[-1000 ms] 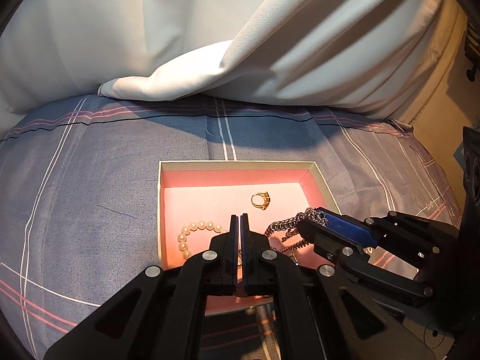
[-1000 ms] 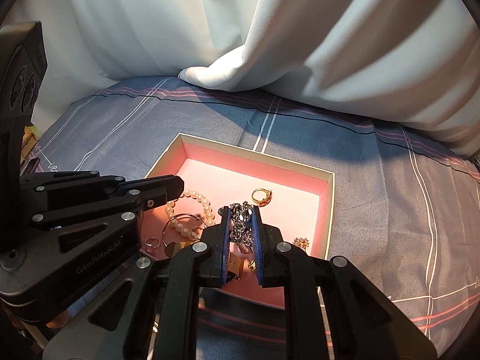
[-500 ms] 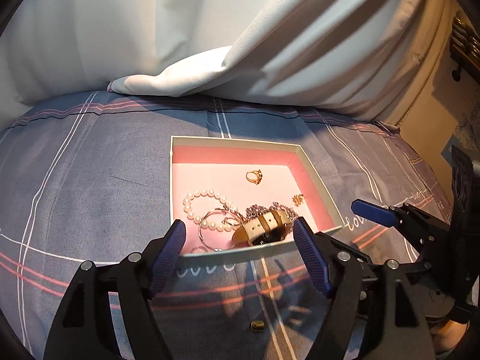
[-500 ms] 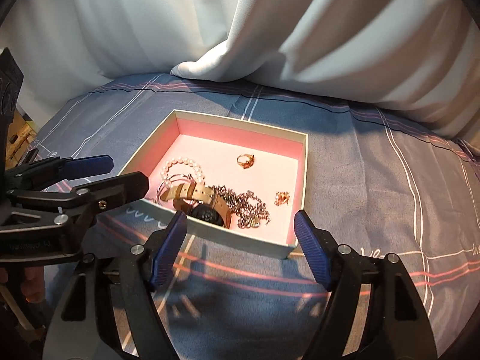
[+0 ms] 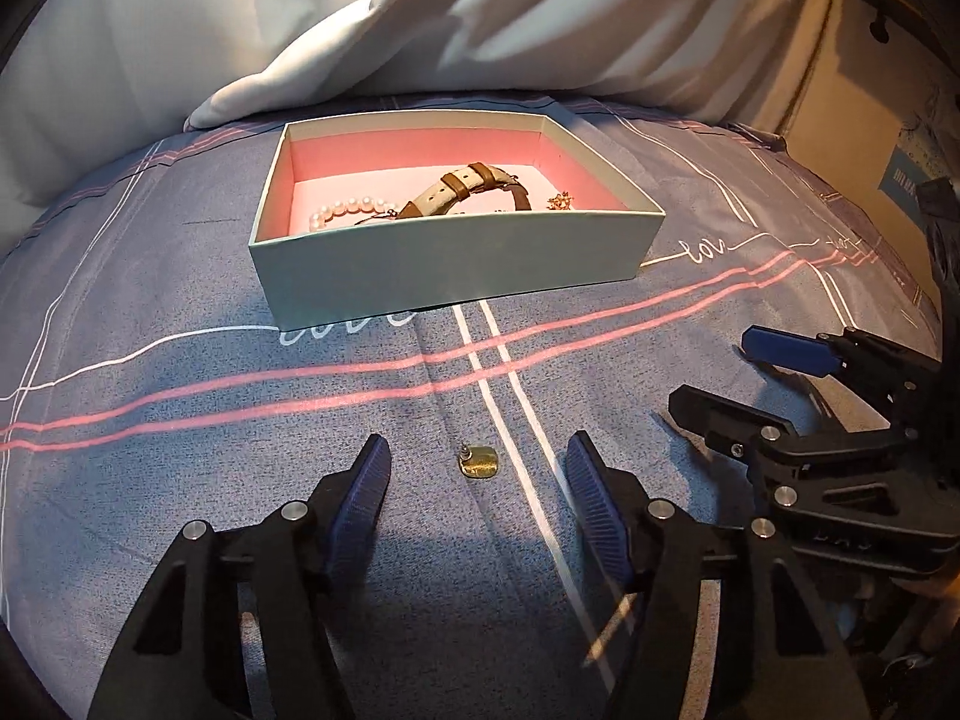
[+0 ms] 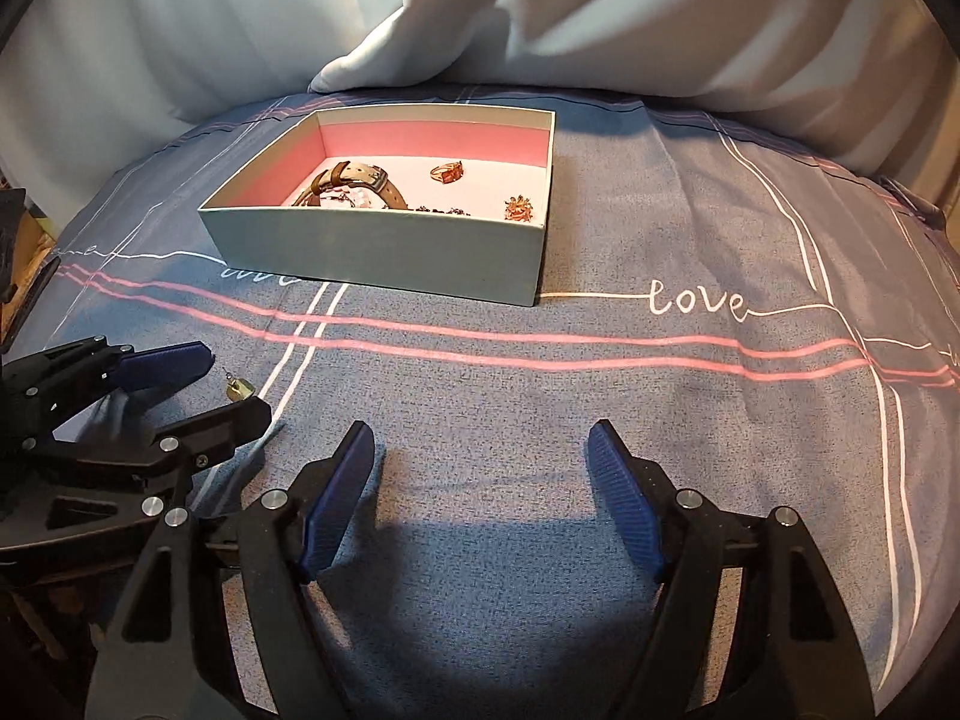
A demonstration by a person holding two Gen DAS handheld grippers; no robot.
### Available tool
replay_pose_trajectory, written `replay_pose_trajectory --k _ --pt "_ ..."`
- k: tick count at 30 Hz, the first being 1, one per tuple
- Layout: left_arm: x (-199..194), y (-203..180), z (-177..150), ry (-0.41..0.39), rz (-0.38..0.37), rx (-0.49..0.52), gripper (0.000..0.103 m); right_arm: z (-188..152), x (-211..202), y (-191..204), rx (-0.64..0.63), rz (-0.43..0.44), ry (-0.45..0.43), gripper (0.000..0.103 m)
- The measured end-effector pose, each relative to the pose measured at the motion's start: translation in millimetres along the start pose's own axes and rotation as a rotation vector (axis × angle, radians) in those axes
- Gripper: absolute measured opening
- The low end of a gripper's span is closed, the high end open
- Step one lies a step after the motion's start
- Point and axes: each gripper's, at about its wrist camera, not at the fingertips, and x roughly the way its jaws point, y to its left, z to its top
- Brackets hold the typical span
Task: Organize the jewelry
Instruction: 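Close the left gripper on the small gold coin pendant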
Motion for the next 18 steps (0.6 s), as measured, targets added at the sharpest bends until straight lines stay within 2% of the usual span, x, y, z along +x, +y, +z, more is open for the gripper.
replay_pose_trajectory --k 11,13,15,17,18 --pt "3.7 -6.3 -1.8 -0.010 0.053 0.048 0.056 -2.1 2.5 3.0 0.000 0.009 0.008 0.074" --pt "4.0 -6.7 -1.6 -0.014 0.053 0.050 0.047 -2.1 2.1 2.9 0.002 0.011 0.008 0.074" --pt "4.4 -5.3 -1.2 -0.017 0.038 0.042 0.025 -1.1 2.2 2.6 0.003 0.012 0.008 0.074" --pt "4.9 -1.0 -1.9 -0.022 0.024 0.025 0.013 -0.5 2.6 3.0 0.002 0.016 0.011 0.074" --pt "4.7 1.8 -2.3 -0.025 0.008 0.012 0.013 -0.5 2.3 3.3 0.001 0.015 0.010 0.074"
